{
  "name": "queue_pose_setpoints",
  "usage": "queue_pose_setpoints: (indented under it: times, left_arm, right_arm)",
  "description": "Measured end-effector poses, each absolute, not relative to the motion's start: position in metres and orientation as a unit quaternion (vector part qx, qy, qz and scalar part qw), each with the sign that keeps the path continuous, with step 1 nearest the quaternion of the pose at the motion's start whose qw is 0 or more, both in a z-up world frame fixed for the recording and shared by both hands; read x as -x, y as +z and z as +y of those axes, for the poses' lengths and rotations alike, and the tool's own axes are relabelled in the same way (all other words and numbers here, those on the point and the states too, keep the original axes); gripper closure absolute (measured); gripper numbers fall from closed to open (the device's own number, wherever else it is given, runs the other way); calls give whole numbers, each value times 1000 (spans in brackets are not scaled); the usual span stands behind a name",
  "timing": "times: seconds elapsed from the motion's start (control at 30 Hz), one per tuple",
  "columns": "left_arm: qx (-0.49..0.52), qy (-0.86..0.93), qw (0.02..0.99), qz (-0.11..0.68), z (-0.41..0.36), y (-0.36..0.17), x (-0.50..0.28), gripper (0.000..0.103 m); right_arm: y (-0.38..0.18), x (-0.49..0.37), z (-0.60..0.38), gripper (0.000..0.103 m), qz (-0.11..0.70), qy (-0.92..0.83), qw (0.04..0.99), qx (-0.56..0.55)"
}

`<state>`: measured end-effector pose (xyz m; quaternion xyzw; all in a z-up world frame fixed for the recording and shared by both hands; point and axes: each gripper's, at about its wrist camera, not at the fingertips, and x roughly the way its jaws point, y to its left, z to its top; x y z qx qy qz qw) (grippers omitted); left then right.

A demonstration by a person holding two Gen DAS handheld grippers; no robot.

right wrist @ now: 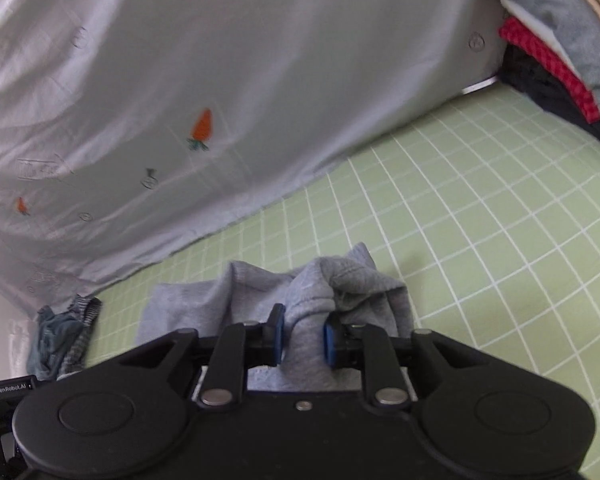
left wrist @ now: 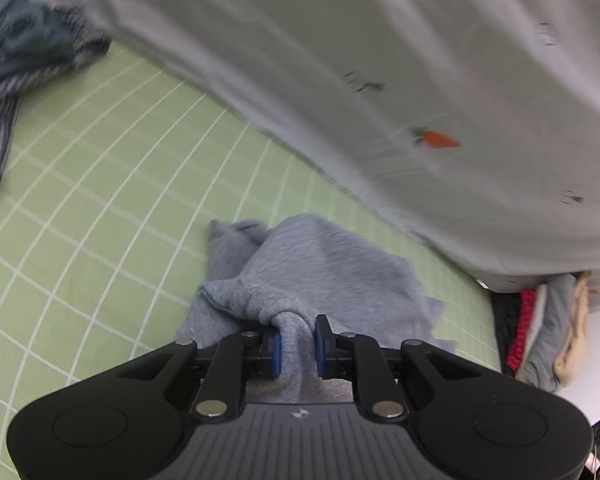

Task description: Fold clothes

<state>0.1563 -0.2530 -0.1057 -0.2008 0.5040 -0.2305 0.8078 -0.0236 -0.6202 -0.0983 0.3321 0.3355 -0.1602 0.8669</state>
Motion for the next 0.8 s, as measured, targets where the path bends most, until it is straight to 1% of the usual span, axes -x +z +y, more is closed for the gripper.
queue_pose_setpoints:
  times: [0.03, 0.07, 0.13, 0.17, 0.2, 0.23, 0.27, 0.37, 0.43, 0.5, 0.53, 0.6, 0.63, 0.67, 0.7, 0.73, 0.8]
  left_arm:
    - [201, -223, 804, 513, -254, -112, -159, 84]
    - [198, -220, 803, 517, -254, -115, -160, 83]
    - [189, -223, 805, 516, -253, -115, -157, 80]
    - [186, -224, 807, 513, -251, -114, -154, 79]
    - [187, -222, 808, 512, -250, -113, -150, 75]
    - [188, -220, 808, 513, -248, -112, -146, 72]
    - [190, -217, 808, 513, -247, -111, -142, 72]
    - [184, -221, 806, 518, -245, -109, -130, 69]
    - [177, -224, 803, 524, -245, -110, -123, 68]
    - [175, -227, 799, 529, -244, -112, -115, 68]
    - [176, -230, 796, 531, -243, -113, -113, 70]
    - [182, -236, 790, 535, -242, -115, -111, 70]
    - [185, -237, 789, 535, -242, -115, -111, 76]
    - [193, -236, 789, 533, -241, -114, -111, 87]
    - [204, -233, 789, 530, -240, -113, -112, 93]
    - [216, -231, 789, 527, -239, -112, -114, 93]
    - [228, -233, 791, 517, -240, -105, -121, 94]
  right_arm:
    - [-105, 20, -622, 74, 345, -165, 861, -337]
    - [-109, 18, -623, 67, 352, -169, 856, -339]
    - [-112, 19, -624, 64, 359, -176, 852, -338]
    - [-110, 22, -623, 59, 354, -178, 856, -332]
    - [-106, 26, -621, 57, 350, -181, 860, -324]
    - [-104, 29, -619, 53, 349, -184, 862, -318]
    - [-101, 33, -617, 50, 349, -187, 863, -313]
    - [-99, 45, -612, 44, 352, -178, 863, -317]
    - [-101, 50, -608, 42, 357, -173, 862, -316]
    - [-106, 55, -603, 42, 363, -171, 858, -320]
    - [-108, 57, -602, 43, 363, -168, 857, -326]
    - [-110, 59, -598, 53, 363, -158, 857, -331]
    - [-110, 60, -596, 68, 361, -155, 859, -327]
    - [-109, 61, -594, 76, 358, -152, 863, -323]
    - [-106, 63, -593, 91, 346, -145, 869, -324]
    - [-103, 62, -593, 100, 336, -139, 874, -322]
    - [-95, 60, -592, 100, 317, -128, 884, -318]
